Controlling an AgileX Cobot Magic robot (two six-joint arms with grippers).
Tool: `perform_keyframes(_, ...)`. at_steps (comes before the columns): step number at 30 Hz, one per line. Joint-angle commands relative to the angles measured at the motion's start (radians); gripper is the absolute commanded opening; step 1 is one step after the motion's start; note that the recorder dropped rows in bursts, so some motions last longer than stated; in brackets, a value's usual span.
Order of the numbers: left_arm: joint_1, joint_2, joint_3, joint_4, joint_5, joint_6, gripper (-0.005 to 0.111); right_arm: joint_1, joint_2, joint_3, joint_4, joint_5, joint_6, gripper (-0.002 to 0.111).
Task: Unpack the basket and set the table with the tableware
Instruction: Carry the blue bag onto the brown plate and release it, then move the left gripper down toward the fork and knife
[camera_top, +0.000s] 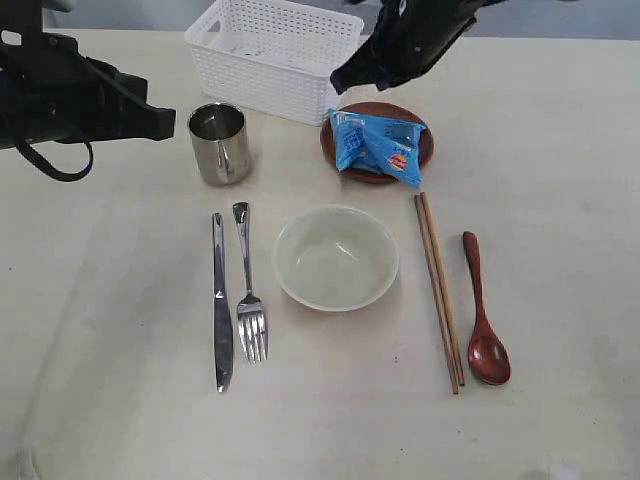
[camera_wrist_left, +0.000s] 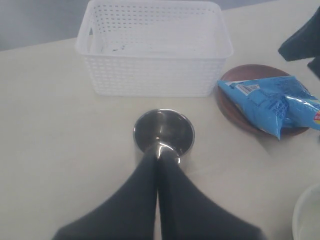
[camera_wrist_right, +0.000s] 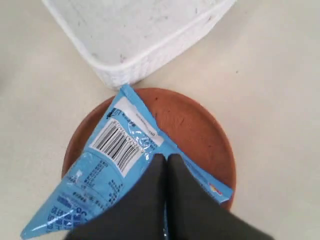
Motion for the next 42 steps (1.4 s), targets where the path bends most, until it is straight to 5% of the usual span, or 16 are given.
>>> perform_keyframes(1, 0.004, -0.001, 0.006, -0.003, 0.004, 0.002, 0.0, 0.004, -0.009, -0.001, 0.042, 0.079, 0.003, 0.0)
perform_keyframes(16, 0.004, -0.001, 0.006, -0.003, 0.004, 0.002, 0.0, 0.013, 0.143, 0.009, 0.122, 0.012, -0.005, 0.0)
perform_keyframes(31, 0.004, -0.001, 0.006, -0.003, 0.033, 0.002, 0.0, 0.004, -0.181, 0.017, -0.041, 0.076, -0.024, 0.0)
perform_keyframes(42, 0.004, -0.001, 0.006, -0.003, 0.16, -0.036, 0.0, 0.004, -0.369, 0.237, -0.154, -0.039, -0.024, 0.0)
